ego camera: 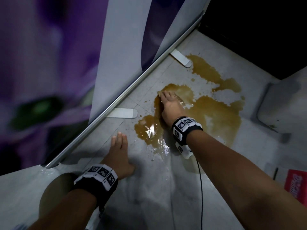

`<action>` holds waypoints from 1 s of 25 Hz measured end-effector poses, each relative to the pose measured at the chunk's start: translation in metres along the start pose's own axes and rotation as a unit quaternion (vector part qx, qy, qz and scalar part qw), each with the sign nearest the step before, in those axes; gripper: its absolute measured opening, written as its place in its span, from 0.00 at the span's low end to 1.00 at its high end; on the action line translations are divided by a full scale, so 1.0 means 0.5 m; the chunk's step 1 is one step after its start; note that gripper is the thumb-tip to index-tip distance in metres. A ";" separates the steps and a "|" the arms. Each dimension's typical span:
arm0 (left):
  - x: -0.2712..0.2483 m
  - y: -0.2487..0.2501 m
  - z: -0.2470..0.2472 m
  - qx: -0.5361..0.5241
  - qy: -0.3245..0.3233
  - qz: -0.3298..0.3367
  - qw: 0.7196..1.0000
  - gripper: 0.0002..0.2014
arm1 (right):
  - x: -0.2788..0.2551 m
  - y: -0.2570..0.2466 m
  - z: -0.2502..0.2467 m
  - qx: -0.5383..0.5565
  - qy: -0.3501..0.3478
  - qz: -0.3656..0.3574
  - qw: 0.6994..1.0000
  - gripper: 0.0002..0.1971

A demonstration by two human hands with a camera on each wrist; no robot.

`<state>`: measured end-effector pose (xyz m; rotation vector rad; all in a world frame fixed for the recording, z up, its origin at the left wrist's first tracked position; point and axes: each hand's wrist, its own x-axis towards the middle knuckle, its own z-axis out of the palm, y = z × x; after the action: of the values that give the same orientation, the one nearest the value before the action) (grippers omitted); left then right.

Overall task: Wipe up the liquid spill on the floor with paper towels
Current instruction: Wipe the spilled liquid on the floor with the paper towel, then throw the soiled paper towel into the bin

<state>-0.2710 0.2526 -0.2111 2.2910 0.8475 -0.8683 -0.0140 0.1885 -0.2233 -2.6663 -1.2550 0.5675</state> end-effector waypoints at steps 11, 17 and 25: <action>0.004 0.009 -0.002 -0.014 0.007 -0.015 1.000 0.52 | -0.151 0.129 0.017 0.022 0.122 -0.018 0.992 0.20; 0.003 0.009 -0.016 -0.013 -0.002 -0.022 1.000 0.55 | -0.194 0.232 -0.028 0.200 0.228 0.213 0.929 0.21; 0.013 0.049 -0.139 0.133 -0.088 -0.036 0.987 0.31 | -0.240 0.277 -0.031 -0.061 0.066 0.106 0.990 0.19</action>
<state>-0.2235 0.2850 -0.1644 2.3734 0.7783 -1.2626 0.0211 0.0083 -0.2149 -2.9058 -1.0087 0.3421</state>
